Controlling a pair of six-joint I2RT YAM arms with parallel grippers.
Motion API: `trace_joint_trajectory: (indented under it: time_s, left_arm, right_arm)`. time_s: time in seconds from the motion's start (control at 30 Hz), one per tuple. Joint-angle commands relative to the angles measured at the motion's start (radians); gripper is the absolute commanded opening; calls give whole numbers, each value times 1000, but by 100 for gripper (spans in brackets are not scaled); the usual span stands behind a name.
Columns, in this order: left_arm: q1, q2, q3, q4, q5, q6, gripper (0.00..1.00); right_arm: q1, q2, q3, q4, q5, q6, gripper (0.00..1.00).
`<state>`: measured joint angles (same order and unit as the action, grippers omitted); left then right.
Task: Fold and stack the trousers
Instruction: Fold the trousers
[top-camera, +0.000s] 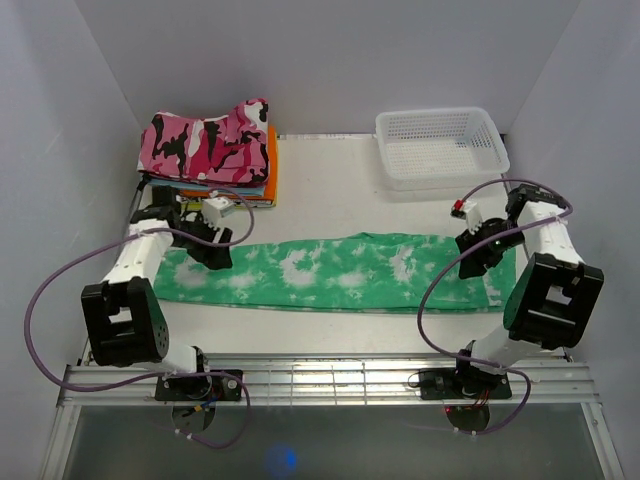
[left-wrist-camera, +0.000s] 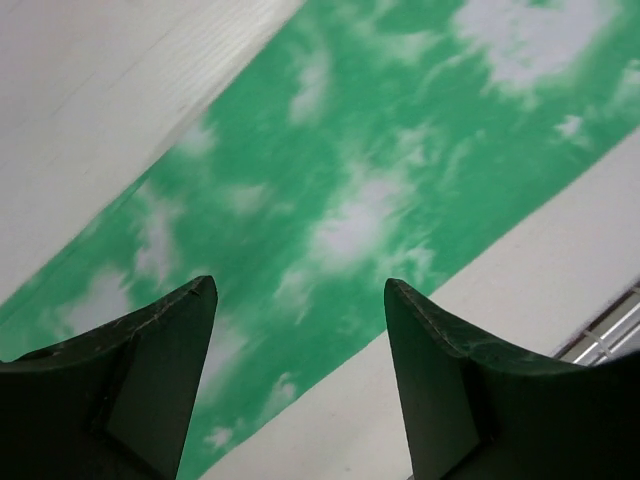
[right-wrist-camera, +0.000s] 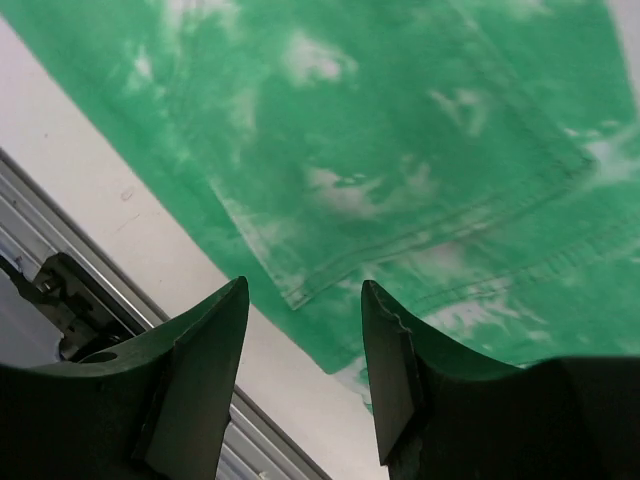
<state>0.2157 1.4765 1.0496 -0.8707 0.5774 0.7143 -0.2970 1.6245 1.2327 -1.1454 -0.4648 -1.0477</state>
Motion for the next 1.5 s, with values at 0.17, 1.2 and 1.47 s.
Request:
trace_joint_trajectory:
  time_s: [0.17,1.2,1.47]
  left_arm:
    - [-312,11,-120,71,-22,-113,71]
    - [-722,128,36,404,-3,-88,91]
    - [-932,361,164,456,-34,-200,73]
  right_arm:
    - [189,-222,-338,176,161,-78,55]
    - [386,236,508,279,-121,520,64]
    - [533,380,499,303,-75,410,61]
